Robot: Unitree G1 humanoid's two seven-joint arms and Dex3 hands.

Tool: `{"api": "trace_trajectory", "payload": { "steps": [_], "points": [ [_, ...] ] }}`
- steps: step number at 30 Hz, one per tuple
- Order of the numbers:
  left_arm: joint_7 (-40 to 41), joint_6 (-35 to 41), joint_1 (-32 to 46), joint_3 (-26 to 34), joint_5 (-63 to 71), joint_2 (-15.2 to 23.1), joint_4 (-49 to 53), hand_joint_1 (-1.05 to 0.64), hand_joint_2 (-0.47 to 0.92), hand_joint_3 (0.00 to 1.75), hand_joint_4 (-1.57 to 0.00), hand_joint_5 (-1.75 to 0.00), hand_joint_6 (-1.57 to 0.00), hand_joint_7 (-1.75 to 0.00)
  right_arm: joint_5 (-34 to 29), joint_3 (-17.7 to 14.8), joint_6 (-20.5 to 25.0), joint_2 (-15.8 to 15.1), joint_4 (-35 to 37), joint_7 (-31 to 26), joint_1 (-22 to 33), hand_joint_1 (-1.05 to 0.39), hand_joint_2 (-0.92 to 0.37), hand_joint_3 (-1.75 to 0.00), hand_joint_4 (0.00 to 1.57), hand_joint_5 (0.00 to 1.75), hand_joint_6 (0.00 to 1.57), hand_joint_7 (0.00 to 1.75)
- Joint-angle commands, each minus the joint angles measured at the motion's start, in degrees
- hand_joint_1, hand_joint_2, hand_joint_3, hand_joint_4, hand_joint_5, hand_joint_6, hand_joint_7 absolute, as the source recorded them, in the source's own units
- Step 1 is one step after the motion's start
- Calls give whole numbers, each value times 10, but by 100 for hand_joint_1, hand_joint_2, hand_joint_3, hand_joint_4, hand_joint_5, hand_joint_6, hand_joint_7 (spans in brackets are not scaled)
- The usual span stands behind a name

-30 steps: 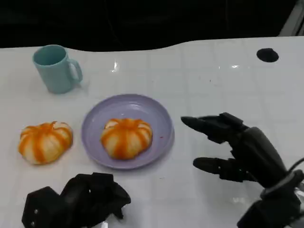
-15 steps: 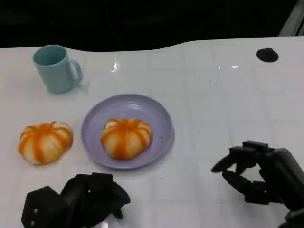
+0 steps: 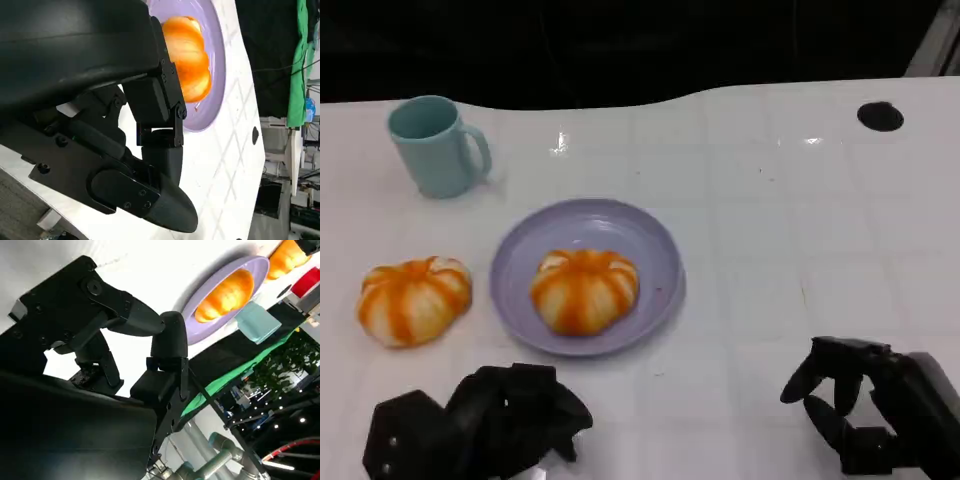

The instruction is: Grasp the bread from the table and place it into the plate.

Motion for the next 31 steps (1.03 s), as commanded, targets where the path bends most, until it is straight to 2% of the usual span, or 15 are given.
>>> {"api": "trace_trajectory", "payload": {
  "steps": [1, 18, 31],
  "points": [
    [0, -2, 4, 2, 4, 12, 5, -105, 83, 1, -88, -152, -134, -72, 2, -4, -9, 1, 18, -11, -7, -38, -43, -120, 83, 175, 80, 135],
    [-5, -12, -7, 4, 3, 18, 28, -105, 83, 1, -88, -151, -133, -72, -45, 10, -21, -2, 51, -57, -25, -36, -44, -117, 83, 175, 81, 132],
    [-6, -10, -5, 4, 1, 16, 24, -105, 83, 1, -89, -151, -133, -73, -54, 16, -25, -4, 54, -74, -26, -37, -44, -115, 83, 174, 84, 128]
  ]
}}
